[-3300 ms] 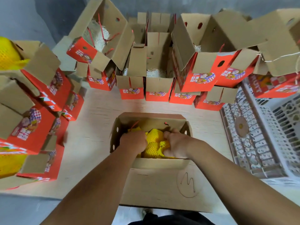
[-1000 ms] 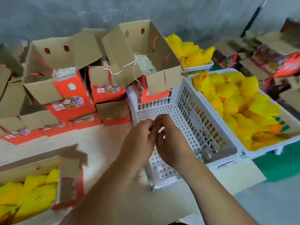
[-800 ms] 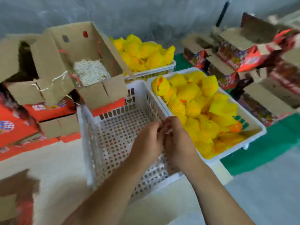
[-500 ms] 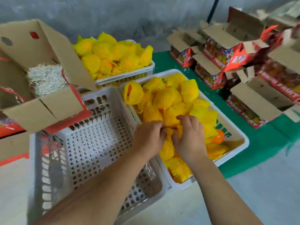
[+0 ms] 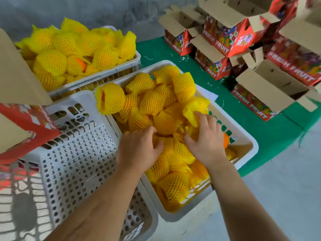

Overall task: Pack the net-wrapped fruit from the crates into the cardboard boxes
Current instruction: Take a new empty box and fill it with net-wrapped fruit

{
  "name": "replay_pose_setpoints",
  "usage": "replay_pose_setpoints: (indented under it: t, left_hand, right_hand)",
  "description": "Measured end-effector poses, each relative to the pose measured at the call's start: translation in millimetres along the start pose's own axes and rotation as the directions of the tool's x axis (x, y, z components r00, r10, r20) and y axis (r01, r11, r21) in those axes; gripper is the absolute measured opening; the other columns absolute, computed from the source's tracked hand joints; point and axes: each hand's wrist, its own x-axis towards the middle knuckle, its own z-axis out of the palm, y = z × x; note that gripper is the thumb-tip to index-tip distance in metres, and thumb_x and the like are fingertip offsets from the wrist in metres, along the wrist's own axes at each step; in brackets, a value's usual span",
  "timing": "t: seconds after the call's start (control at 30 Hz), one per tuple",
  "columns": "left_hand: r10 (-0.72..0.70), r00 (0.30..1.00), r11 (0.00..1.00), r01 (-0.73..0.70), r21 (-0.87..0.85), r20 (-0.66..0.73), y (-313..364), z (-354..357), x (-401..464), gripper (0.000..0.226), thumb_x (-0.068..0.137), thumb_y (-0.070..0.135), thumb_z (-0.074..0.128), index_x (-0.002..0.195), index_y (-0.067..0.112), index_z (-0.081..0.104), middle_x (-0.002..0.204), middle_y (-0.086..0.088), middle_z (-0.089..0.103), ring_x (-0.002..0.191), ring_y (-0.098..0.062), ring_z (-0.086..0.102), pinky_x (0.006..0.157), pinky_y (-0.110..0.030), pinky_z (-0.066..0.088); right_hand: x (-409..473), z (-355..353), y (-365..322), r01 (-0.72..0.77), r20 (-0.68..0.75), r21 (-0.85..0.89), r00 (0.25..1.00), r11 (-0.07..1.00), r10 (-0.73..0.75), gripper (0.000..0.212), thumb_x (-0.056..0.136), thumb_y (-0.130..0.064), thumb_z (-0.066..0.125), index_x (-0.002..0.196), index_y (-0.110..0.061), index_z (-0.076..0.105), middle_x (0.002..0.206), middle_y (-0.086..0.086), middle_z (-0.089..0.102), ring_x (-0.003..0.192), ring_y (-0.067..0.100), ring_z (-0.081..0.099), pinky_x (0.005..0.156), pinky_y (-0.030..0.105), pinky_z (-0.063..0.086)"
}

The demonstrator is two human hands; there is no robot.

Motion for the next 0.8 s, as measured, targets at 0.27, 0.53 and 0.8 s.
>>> replay_pose_setpoints:
  t: [0.27,0.53,0.8]
  left_hand:
    - [0.128,0.992,0.985,-0.126,-0.114,0.010,-3,-4,0,0.071,0.080,0.050,0.077,0.144,0.032,0.050,0.139,0.004,0.054,0.110,-0.027,0.065,0.072,-0.041,0.055]
    - [0.046,0.998,0.989,-0.051,-0.137,-0.038,-5,-5,-1,0.030,0.100,0.038,0.061,0.122,0.019,0.065,0.104,0.003,0.070,0.094,-0.023,0.063,0.078,-0.041,0.049]
    - [-0.031,0.998,0.977,0.019,-0.214,-0.053,-2,-10,-1,0.027,0.100,0.047,0.059,0.107,0.021,0.062,0.081,0.009,0.060,0.073,-0.019,0.062,0.068,-0.036,0.047]
  right_hand:
    - [-23,-3,-29,0.490,0.003,0.151,0.869,0.859,-0.496,0.028,0.097,-0.032,0.068,0.121,-0.019,0.073,0.113,0.005,0.066,0.101,0.033,0.058,0.084,0.049,0.044]
    - [6,-46,48,0.026,0.128,-0.572,0.990,0.820,0.058,0.054,0.095,-0.026,0.062,0.143,-0.033,0.039,0.142,-0.005,0.042,0.122,0.027,0.037,0.097,0.044,0.033]
    - [14,-42,39,0.133,0.264,-0.728,0.960,0.673,0.096,0.055,0.093,-0.035,0.066,0.143,-0.026,0.046,0.140,-0.002,0.045,0.129,0.024,0.041,0.100,0.040,0.033]
